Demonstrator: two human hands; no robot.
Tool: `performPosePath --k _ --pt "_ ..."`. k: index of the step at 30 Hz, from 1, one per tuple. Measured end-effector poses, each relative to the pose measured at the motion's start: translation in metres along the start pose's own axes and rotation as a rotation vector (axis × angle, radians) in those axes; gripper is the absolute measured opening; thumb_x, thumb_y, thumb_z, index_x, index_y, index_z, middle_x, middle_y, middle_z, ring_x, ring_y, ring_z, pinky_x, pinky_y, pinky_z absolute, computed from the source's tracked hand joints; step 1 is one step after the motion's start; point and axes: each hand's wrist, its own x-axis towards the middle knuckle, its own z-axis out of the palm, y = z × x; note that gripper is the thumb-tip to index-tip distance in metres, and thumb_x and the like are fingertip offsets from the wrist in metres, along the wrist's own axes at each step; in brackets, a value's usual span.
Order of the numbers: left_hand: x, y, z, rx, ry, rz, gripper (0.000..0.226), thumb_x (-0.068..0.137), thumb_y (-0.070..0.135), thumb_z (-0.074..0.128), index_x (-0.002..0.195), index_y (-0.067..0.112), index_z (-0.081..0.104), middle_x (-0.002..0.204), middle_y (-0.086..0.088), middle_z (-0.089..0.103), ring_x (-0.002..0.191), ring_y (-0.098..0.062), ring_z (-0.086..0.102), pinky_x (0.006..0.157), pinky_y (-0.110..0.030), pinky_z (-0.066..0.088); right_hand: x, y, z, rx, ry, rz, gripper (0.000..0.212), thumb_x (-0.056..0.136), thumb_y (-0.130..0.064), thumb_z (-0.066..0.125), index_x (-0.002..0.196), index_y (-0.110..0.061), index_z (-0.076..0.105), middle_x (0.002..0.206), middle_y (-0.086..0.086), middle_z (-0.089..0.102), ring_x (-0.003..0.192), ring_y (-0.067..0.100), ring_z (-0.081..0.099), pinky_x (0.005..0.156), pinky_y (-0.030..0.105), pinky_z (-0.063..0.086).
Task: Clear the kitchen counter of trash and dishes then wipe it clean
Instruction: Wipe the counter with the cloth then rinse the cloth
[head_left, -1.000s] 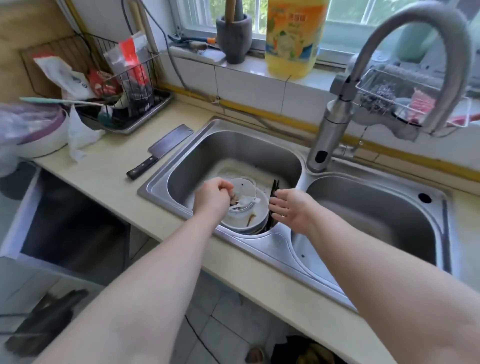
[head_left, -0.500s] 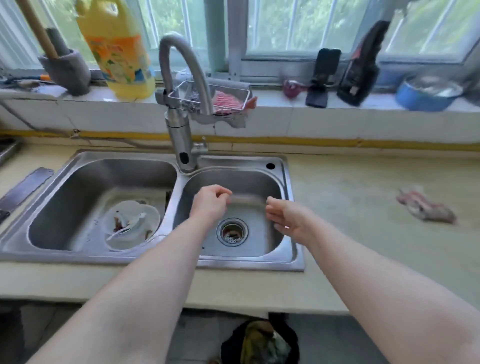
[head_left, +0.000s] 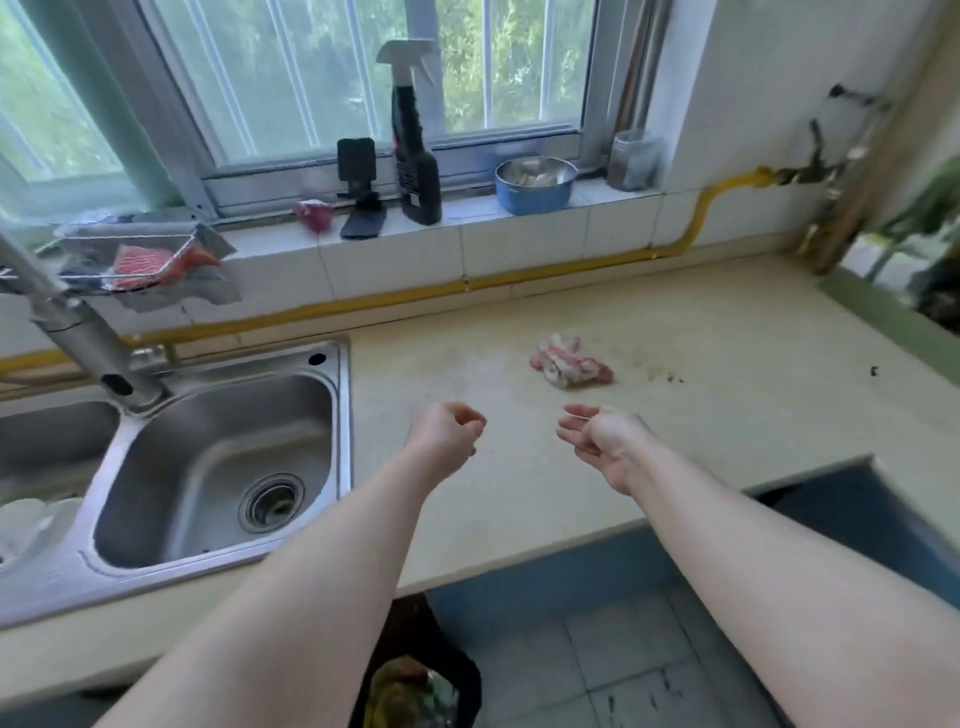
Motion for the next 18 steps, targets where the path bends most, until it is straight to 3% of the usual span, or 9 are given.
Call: performPosePath --k 3,5,9,11,18 --pt "0.013 0.018 0.023 0.04 -0.045 -0.016 0.014 0.092 0.021 0.055 0.098 0.018 0.068 0.096 -0.006 0.07 0.088 -0.022 0.069 0.078 -0.033 0.055 0.004 -0.004 -0.031 -0.026 0.104 -0.003 0.044 0.093 0.009 0.021 0.098 -0.011 0.06 0.112 0.009 0.062 0.109 0.02 0.061 0.09 0.028 0.042" --pt "0.024 0.029 0.035 0.074 -0.06 -0.026 0.021 0.091 0.023 0.056 0.107 0.015 0.067 0.099 -0.009 0.069 0.097 -0.026 0.067 0.083 -0.036 0.055 0.011 -0.005 -0.046 -0.056 0.163 0.007 0.038 0.093 0.007 0.027 0.099 -0.013 0.06 0.115 0.009 0.061 0.116 0.023 0.058 0.091 0.031 0.043" --pt "0.054 0.047 0.058 0.148 -0.07 -0.026 0.037 0.094 0.03 0.054 0.128 0.015 0.057 0.122 -0.015 0.063 0.113 -0.035 0.06 0.096 -0.04 0.05 0.036 -0.006 -0.07 -0.203 0.216 0.004 0.033 0.091 0.003 0.04 0.093 -0.02 0.063 0.123 0.009 0.059 0.12 0.027 0.053 0.101 0.038 0.045" --pt "0.072 0.054 0.067 0.214 -0.061 -0.013 0.046 0.097 0.032 0.051 0.139 0.013 0.047 0.135 -0.013 0.056 0.122 -0.033 0.053 0.104 -0.039 0.044 0.047 -0.006 -0.079 -0.329 0.24 -0.039 0.033 0.092 0.0 0.043 0.105 -0.02 0.065 0.127 0.008 0.058 0.121 0.027 0.051 0.102 0.035 0.042" --pt "0.153 0.095 0.108 0.45 -0.041 0.107 0.055 0.101 0.036 0.039 0.149 0.013 0.027 0.147 -0.016 0.042 0.133 -0.034 0.041 0.107 -0.036 0.035 0.085 -0.022 -0.123 -0.673 0.305 -0.041 0.039 0.093 -0.003 0.043 0.122 -0.022 0.06 0.135 0.003 0.053 0.12 0.023 0.052 0.085 0.026 0.042"
